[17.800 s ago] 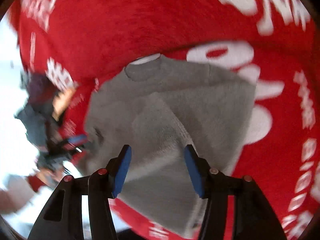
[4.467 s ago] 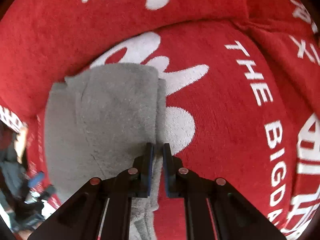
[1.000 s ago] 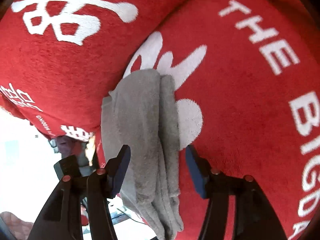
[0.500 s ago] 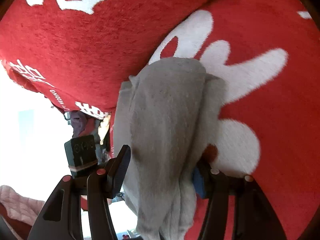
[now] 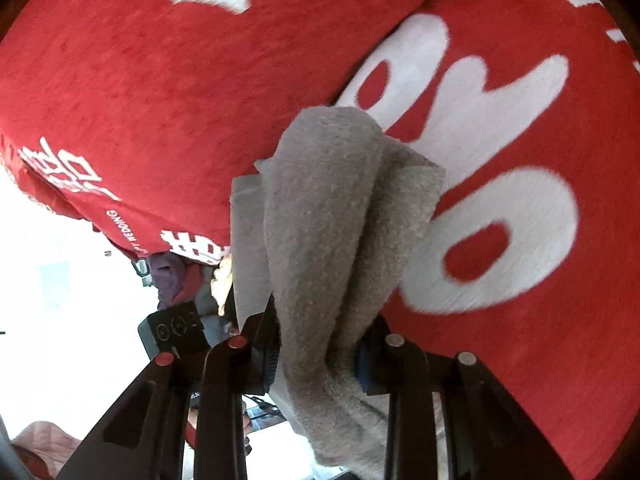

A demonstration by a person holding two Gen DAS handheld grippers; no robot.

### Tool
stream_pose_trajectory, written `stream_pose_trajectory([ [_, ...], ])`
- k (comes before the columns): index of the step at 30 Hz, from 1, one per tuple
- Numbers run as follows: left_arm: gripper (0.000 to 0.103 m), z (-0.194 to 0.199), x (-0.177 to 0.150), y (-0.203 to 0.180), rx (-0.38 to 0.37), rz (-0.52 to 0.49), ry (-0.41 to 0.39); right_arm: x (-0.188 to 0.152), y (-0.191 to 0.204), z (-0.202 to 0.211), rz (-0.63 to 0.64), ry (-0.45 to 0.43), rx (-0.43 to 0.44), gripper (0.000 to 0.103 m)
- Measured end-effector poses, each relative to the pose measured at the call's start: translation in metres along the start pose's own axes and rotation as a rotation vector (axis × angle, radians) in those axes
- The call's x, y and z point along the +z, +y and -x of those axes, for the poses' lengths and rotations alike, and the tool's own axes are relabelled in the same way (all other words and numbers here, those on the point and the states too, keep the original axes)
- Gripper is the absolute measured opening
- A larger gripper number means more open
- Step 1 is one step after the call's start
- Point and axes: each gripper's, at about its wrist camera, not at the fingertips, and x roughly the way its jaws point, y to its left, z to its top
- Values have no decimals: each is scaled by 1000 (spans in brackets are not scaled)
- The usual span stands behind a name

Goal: Fold small clothes
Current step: 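Grasp the sweater edge with the left gripper while the right gripper holds the fold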

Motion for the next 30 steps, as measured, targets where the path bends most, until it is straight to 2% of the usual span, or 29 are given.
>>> stream_pose_trajectory([
  [7, 49, 56, -26, 5, -32, 16, -38, -39, 38, -1, -29, 15, 32, 33],
  [10, 49, 86, -44, 13, -8, 8, -50, -58, 55, -13, -30, 38, 48, 33],
  [15, 49, 113, -70, 37, 50, 16, -60, -82, 68, -48, -22, 91, 60, 33],
  [20, 49, 110, -84, 72, 119, 42, -70, -88, 60, -90, -9, 119, 39, 33],
  [22, 49, 101, -89, 88, 155, 58, -62, -87, 55, -106, 10, 130, -3, 33],
  [25, 49, 92, -94, 103, 205, 75, -61, -82, 46, -122, 55, 131, -125, 33],
  [28, 49, 97, -98, 116, 212, 109, -91, -72, 39, -121, 77, 103, -199, 34],
  [30, 49, 102, -101, 119, 236, 122, -111, -70, 40, -120, 123, 101, -295, 37],
])
